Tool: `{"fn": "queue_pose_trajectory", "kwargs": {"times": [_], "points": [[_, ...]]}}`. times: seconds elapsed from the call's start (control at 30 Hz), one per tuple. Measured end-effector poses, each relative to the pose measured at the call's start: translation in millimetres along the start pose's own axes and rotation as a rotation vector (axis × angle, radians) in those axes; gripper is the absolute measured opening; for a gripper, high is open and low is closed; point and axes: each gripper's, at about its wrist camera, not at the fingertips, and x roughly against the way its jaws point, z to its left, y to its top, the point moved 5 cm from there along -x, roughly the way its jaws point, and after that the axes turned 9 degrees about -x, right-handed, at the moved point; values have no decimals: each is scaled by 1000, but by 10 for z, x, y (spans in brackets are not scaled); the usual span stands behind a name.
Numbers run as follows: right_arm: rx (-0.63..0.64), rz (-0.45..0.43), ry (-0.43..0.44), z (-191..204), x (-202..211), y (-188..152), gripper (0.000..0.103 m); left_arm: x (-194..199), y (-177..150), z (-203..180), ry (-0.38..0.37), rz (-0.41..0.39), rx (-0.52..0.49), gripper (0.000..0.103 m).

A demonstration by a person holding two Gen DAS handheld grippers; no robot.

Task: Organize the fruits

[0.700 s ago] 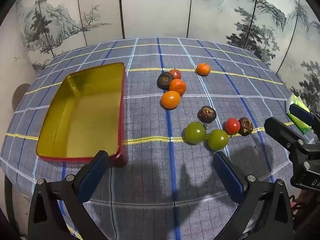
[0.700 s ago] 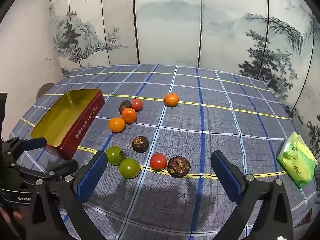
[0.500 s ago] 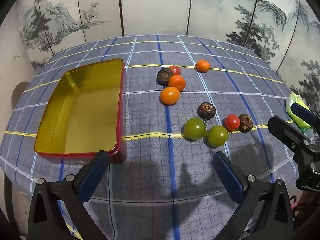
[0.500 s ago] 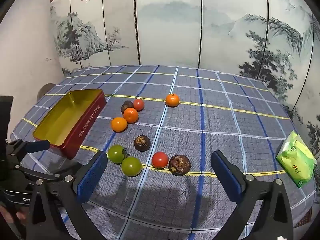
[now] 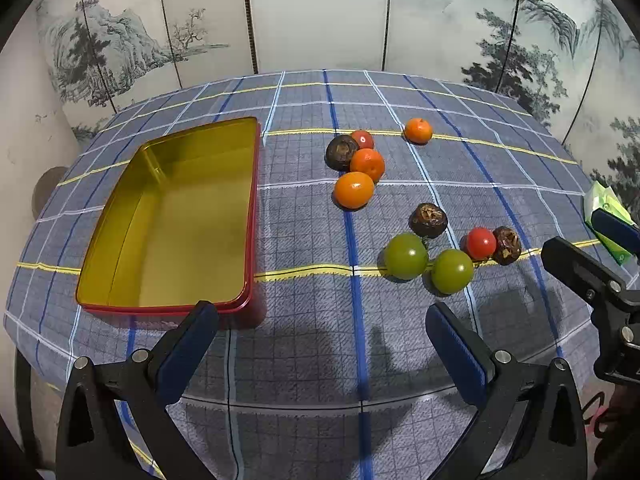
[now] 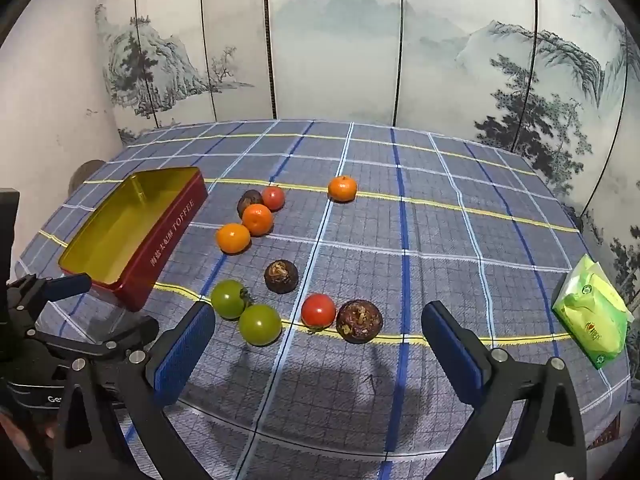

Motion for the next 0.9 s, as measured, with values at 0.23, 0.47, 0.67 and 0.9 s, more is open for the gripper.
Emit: {"fn": "queue_pose_trajectory", "kwargs": {"times": [0.23, 0.47, 0.67, 0.9], "points": [[-2, 2, -1, 6, -15, -19, 102, 15, 9, 4, 18, -23, 0, 103], [-12, 7, 4, -14, -23, -33, 102, 36, -2, -12, 1, -36, -9, 103], [-10, 12, 6, 4, -31, -32, 102, 10, -8, -16, 5, -19, -13, 103], [-8, 20, 5, 9, -45, -43, 102, -16, -34, -6, 15, -4, -12, 103]]}}
